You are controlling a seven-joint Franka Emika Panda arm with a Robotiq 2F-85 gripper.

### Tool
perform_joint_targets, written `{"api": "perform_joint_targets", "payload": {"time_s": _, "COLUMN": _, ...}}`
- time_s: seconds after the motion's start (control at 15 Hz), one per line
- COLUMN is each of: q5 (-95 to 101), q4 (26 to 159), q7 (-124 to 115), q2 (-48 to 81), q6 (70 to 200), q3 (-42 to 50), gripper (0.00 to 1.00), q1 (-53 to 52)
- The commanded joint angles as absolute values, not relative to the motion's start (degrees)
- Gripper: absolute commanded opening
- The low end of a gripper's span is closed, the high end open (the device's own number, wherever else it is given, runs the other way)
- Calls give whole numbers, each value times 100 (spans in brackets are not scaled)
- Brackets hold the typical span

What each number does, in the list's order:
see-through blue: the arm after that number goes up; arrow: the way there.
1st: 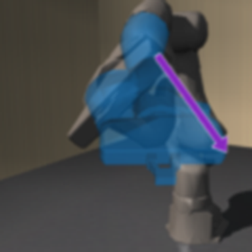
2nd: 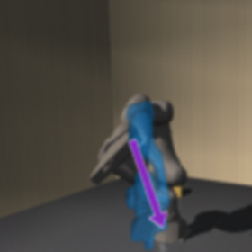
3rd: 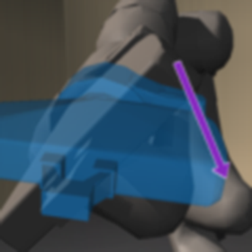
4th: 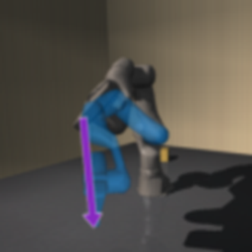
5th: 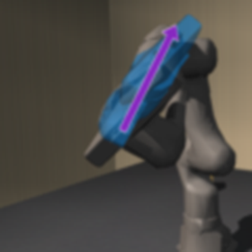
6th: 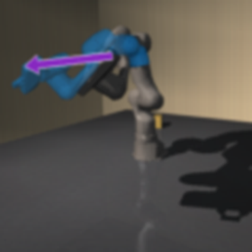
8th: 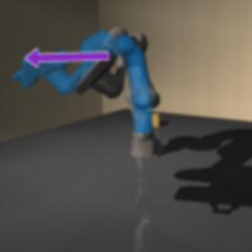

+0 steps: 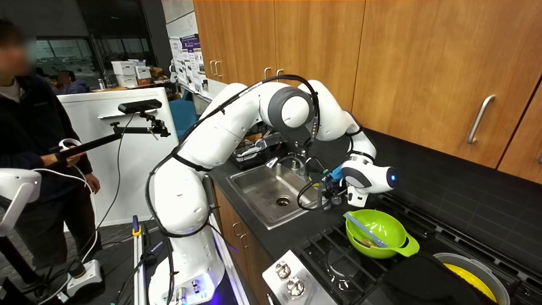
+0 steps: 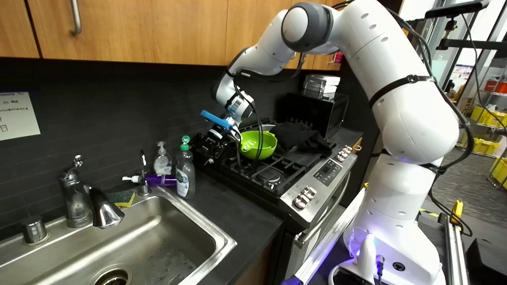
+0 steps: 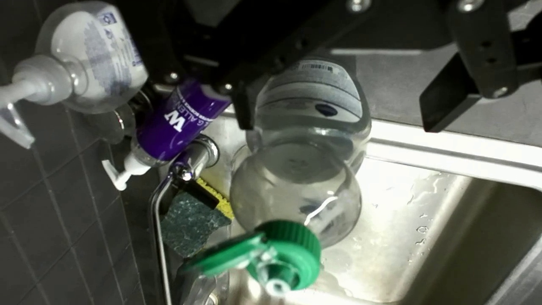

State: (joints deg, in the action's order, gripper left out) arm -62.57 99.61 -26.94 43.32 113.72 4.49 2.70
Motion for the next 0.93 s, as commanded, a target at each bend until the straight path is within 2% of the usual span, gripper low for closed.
{"api": "perform_joint_targets", "payload": {"time_s": 0.0, "q5": -6461, "q4": 9831, "q7": -2452, "q2": 4176, "q6": 11757, "q3": 314, "gripper": 100, "q1": 147}}
{"api": "perform_joint_targets", "payload": {"time_s": 0.27, "q5": -6800, "q4": 10540, "q7": -2120, "q2": 3774, "q6": 12086, "q3": 306, "gripper": 100, "q1": 199}}
{"api": "perform_joint_targets", "payload": {"time_s": 0.87, "q5": -7747, "q4": 12230, "q7": -1552, "q2": 2975, "q6": 11914, "q3": 347, "gripper": 100, "q1": 518}}
